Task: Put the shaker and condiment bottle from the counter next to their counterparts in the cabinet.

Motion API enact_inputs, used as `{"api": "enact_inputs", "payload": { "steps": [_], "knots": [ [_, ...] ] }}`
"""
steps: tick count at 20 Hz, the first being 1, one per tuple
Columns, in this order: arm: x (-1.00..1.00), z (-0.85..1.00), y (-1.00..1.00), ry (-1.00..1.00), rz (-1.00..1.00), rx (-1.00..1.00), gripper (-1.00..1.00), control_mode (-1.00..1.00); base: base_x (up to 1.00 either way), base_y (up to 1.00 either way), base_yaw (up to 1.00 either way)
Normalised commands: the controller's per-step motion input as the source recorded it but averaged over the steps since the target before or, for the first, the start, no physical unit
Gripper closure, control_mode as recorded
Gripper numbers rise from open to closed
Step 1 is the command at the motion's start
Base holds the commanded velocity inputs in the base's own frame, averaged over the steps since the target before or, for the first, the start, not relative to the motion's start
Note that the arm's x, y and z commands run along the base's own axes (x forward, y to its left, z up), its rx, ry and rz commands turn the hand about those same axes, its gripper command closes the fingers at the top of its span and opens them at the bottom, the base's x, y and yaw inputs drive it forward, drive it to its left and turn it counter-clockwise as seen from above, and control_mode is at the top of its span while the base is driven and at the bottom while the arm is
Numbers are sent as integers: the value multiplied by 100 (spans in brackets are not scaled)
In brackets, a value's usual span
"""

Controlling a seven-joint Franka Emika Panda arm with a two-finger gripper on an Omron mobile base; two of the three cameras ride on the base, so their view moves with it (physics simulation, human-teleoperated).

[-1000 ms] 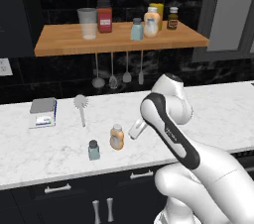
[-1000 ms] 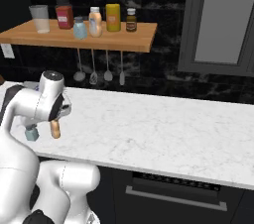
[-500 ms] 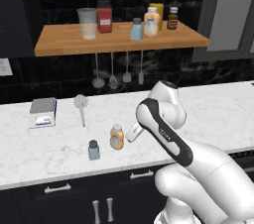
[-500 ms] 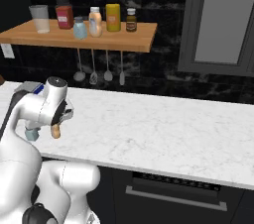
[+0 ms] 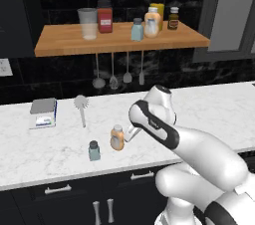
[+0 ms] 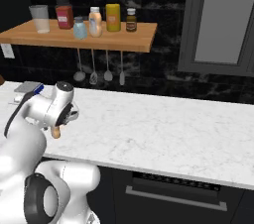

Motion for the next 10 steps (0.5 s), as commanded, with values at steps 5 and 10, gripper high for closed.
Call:
{"api": "enact_inputs", "payload": {
  "steps": [5,10],
  "knots": [
    [16,-4,5,0,0,5,-100,-100,0,0,0],
    [32,-1,8,0,0,2,-100,-100,0,0,0]
  ]
}}
